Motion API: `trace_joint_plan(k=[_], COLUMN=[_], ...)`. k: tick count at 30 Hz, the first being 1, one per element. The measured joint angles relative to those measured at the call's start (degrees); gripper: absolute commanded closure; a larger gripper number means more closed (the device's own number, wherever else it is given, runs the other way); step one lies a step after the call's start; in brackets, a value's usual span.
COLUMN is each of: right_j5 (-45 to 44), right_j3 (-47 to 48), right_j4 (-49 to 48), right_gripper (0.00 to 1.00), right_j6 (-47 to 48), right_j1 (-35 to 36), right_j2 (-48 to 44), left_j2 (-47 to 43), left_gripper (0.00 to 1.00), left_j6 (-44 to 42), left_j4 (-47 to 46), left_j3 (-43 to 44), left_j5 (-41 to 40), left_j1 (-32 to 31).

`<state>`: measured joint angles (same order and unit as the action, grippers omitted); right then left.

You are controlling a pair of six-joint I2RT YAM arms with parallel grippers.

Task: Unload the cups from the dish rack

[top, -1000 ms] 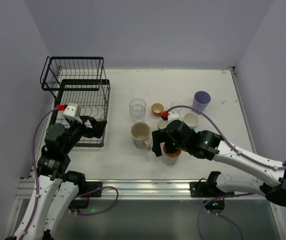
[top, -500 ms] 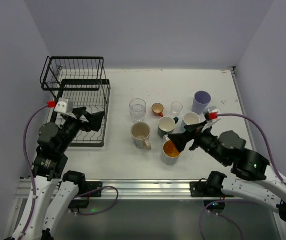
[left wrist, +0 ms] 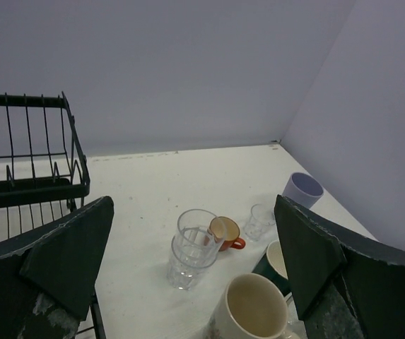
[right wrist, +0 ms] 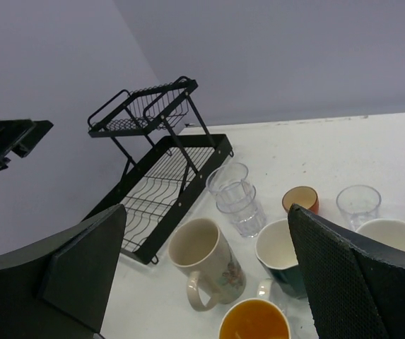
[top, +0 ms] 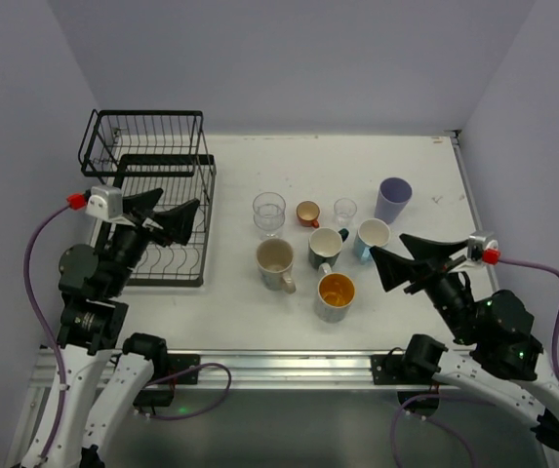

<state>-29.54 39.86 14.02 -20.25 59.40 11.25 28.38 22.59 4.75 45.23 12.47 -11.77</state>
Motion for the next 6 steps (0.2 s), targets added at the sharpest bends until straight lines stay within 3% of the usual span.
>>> trace_joint_plan(k=[6], right_j5=[-0.94], right_j3=[-0.02], right_j4=[-1.68], right_gripper=[0.01], right_j6=[1.07], right_j1=[0.00], right_j2=[0.66], left_j2=[0.68], left_gripper=[0.00], left_j6=[0.87], left_j4=[-1.53], left_j3=[-0.04], left_j5=[0.13], left_j1=[0.00])
